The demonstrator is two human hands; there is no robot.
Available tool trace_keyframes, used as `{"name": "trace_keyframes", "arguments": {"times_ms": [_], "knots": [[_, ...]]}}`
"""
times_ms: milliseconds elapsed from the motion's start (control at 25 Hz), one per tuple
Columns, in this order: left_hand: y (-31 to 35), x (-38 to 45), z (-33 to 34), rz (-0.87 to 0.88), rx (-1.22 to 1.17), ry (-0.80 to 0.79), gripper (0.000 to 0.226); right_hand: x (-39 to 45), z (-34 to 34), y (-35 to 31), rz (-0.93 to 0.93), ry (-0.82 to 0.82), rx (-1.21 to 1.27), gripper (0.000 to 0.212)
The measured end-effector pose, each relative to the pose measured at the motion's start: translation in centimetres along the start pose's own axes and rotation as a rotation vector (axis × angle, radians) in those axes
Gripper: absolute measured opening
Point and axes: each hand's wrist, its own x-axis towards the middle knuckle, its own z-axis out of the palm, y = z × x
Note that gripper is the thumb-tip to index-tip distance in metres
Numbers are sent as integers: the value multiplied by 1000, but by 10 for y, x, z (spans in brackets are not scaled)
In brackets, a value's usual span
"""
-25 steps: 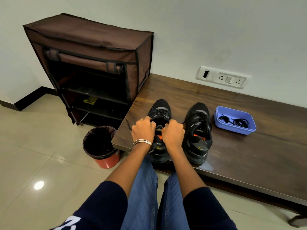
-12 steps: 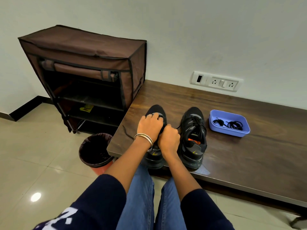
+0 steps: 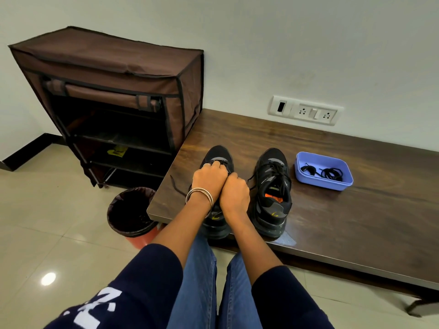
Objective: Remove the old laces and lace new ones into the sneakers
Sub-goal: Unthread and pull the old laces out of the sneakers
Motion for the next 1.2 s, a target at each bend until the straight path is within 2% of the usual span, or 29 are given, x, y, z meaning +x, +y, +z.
{"name": "trace_keyframes", "arguments": {"times_ms": [280,360,400,480,520,560,600,680,760,800,880,920,1000,1040,1080,1200], "knots": [[-4,3,-7,-249,-300,46,21,-4,-2,-2,5,-35,-32,22],[-11,7,1,-408,-448,78,21,-6,-2,0,11,-41,-28,21],[-16,11,7,-559,-603,107,21,-7,-3,-1,15,-43,-23,21],[-29,18,11,-967,-1201,188,19,-7,-3,-2,14,-47,-28,23],[-32,17,12,-1114,-1471,216,17,-7,-3,-3,13,-50,-33,23],[-33,17,14,-1181,-1625,207,15,-6,-3,-3,16,-51,-32,24],[-33,15,16,-1180,-1645,156,16,-6,-3,-2,24,-51,-25,23],[-32,12,18,-1068,-1523,101,16,-5,-2,-1,37,-48,-11,23],[-39,13,18,-900,-1263,152,15,-5,-1,-1,33,-39,-11,22],[-42,15,15,-776,-1047,193,14,-6,-2,-1,30,-34,-13,23],[-47,18,7,-421,-665,234,16,-7,-3,-1,26,-29,-7,23],[-48,22,3,-235,-571,188,19,-7,-4,-1,24,-30,-2,24],[-42,25,-5,6,-425,-45,26,-8,-4,0,23,-34,15,24],[-36,24,-7,42,-317,-142,30,-8,-4,0,27,-33,21,24],[-30,22,-6,42,-216,-173,33,-9,-3,1,32,-33,23,24],[-18,15,2,-41,-96,-41,29,-10,-3,1,38,-35,28,22]]}}
